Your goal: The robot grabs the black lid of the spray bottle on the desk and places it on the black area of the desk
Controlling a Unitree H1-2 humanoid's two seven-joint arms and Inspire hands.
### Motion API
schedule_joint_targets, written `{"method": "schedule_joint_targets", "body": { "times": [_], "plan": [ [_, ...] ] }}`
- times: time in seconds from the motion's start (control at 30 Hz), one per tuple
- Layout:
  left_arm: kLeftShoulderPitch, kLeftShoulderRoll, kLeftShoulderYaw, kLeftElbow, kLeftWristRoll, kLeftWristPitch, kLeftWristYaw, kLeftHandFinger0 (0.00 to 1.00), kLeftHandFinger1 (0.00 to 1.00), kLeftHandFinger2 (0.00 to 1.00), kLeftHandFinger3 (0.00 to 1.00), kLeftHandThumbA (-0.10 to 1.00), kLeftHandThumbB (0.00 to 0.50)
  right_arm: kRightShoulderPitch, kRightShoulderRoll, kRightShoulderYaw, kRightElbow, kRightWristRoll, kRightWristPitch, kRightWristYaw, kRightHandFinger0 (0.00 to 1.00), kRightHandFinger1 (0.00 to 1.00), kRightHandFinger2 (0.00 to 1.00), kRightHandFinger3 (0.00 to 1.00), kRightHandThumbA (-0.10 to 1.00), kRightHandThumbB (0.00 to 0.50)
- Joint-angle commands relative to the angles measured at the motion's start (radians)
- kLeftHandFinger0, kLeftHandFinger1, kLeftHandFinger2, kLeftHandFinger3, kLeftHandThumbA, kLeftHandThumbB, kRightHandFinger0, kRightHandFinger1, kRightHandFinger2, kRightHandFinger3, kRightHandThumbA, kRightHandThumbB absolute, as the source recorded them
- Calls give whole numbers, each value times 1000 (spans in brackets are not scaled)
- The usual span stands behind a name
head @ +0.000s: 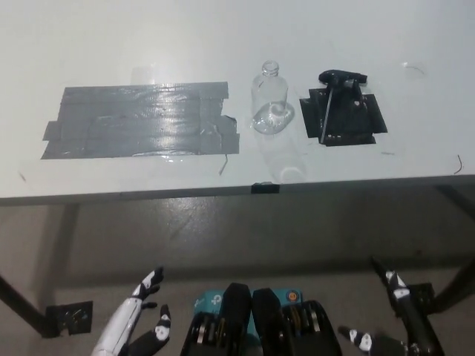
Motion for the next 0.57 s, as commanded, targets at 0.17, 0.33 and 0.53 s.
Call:
{"method": "schedule_joint_targets", "body": {
  "times": [0.17, 0.33, 0.53],
  "plan": [
    [17, 6, 2, -50, -34, -63, 18, 853, 940, 1000, 1000, 194, 107, -11, -4, 11, -4, -47, -73, 14, 1000, 1000, 1000, 1000, 864, 245],
    [18, 8, 3, -52, -45, -66, 12, 855, 934, 1000, 1000, 203, 108, -13, -5, 16, 3, -53, -65, 23, 1000, 1000, 1000, 1000, 855, 245],
    [19, 5, 3, -61, -37, -51, 15, 849, 925, 1000, 1000, 198, 111, -21, -15, 23, -4, -76, -40, 38, 1000, 1000, 1000, 1000, 858, 239]
  ]
}}
